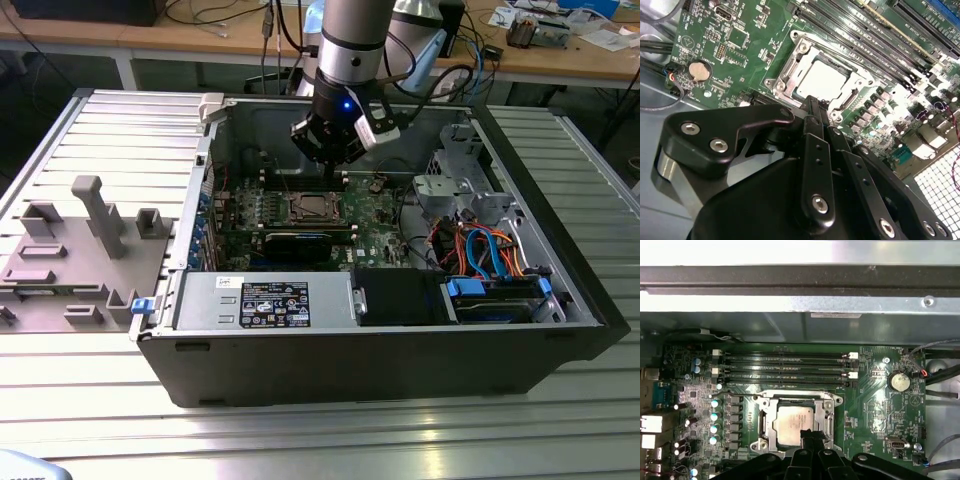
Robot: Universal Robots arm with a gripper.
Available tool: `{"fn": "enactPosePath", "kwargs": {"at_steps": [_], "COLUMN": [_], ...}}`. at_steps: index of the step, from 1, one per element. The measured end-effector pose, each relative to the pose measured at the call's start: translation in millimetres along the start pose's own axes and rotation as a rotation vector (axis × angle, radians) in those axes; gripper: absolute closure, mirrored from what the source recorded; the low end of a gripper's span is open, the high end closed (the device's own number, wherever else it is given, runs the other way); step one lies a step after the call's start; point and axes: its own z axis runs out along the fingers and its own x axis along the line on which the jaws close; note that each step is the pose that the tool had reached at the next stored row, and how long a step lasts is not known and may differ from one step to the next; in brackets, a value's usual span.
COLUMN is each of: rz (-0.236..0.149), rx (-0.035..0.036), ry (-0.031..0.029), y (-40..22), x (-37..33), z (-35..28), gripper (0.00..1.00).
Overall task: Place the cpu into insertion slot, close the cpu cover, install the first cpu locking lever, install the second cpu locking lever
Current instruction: 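Install the first cpu locking lever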
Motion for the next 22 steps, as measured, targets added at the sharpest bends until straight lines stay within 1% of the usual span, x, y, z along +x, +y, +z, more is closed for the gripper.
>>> {"fn": "enactPosePath", "kwargs": {"at_steps": [1,2,3,4,9,15,19,20,22], "rz": [0.000,-0.001,-0.001,-0.002,-0.002,-0.002,-0.002,-0.002,-0.002], "rx": [0.0001,0.0006,0.0008,0.0010,0.0014,0.0014,0.0015,0.0015,0.0015], "ry": [-0.0001,-0.0108,-0.0230,-0.0366,-0.0441,-0.0443,-0.0443,-0.0442,-0.0443], "y": [0.0,-0.1,-0.1,0.0,0.0,0.0,0.1,0.1,0.2], "x": [0.0,0.0,0.0,0.0,0.0,0.4,1.8,2.7,6.5], "z": [0.0,0.0,0.2,0.4,0.4,-0.6,-0.6,-0.6,-0.4], "gripper": [0.89,0.89,0.89,0.89,0.89,0.89,0.89,0.89,0.89]}}
